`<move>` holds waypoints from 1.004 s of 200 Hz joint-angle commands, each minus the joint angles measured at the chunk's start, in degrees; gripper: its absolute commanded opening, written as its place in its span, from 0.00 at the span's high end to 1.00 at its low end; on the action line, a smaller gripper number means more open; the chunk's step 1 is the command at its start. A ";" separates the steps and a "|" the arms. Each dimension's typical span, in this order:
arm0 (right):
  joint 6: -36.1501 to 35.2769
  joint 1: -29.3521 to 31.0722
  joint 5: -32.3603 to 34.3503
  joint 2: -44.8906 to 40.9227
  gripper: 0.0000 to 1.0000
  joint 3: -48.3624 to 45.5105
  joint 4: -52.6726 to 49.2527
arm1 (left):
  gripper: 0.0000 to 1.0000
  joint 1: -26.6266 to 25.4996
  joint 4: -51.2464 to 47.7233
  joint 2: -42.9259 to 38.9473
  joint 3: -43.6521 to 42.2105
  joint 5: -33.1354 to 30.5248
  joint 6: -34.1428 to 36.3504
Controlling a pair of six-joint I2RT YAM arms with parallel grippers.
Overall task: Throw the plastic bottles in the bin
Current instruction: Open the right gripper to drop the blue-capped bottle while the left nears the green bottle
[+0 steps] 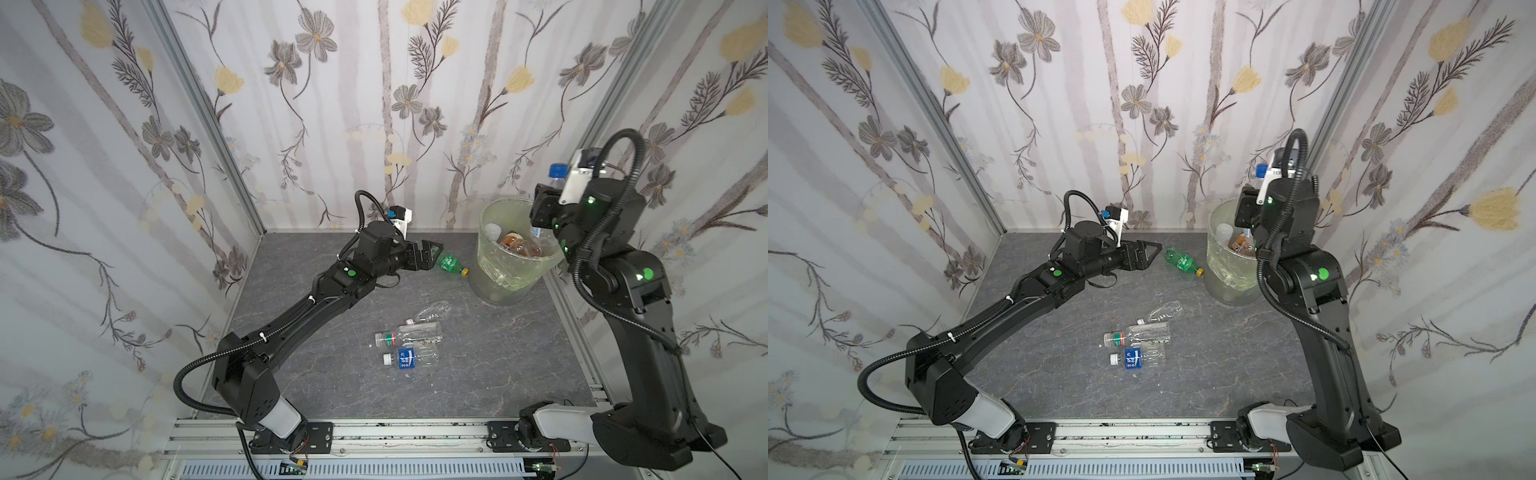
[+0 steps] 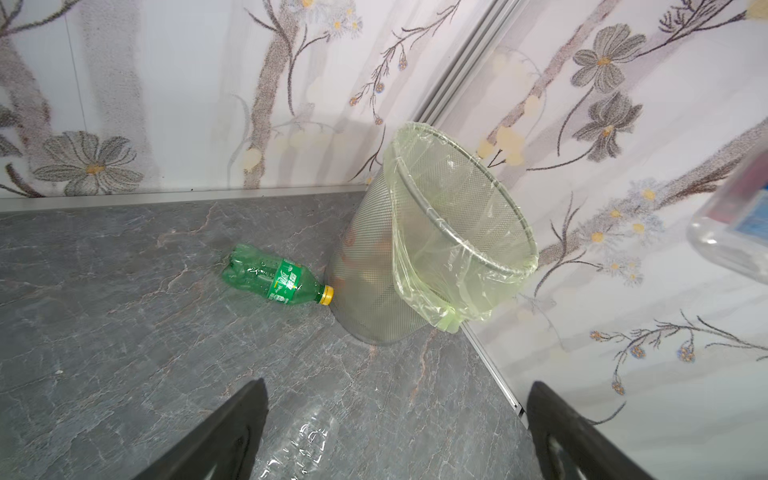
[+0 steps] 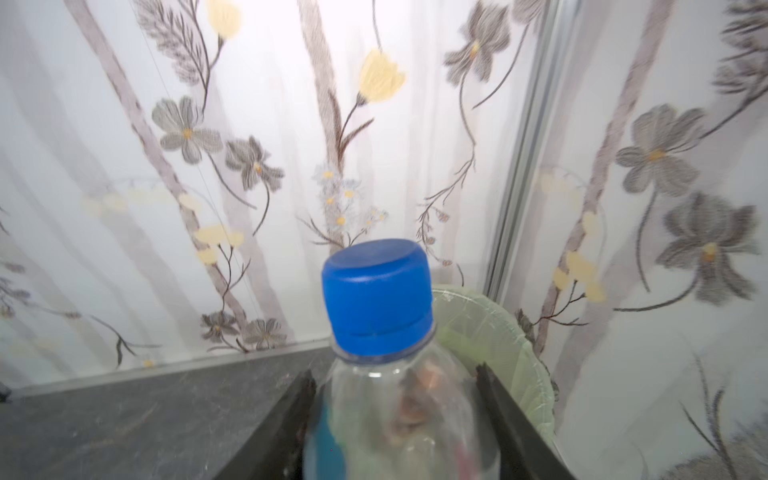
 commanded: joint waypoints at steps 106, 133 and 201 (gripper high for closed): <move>5.83 -10.28 1.75 17.51 0.05 4.55 -3.29 | 0.00 -0.68 1.18 -1.92 -2.51 -1.93 1.59; 5.25 -10.13 -1.30 10.38 0.00 -0.26 4.78 | 0.00 -0.71 1.18 -2.27 -3.92 -2.47 1.68; 5.01 -9.96 -3.39 8.15 0.00 -2.97 4.07 | 0.00 -1.17 1.19 0.12 -2.50 -2.34 1.11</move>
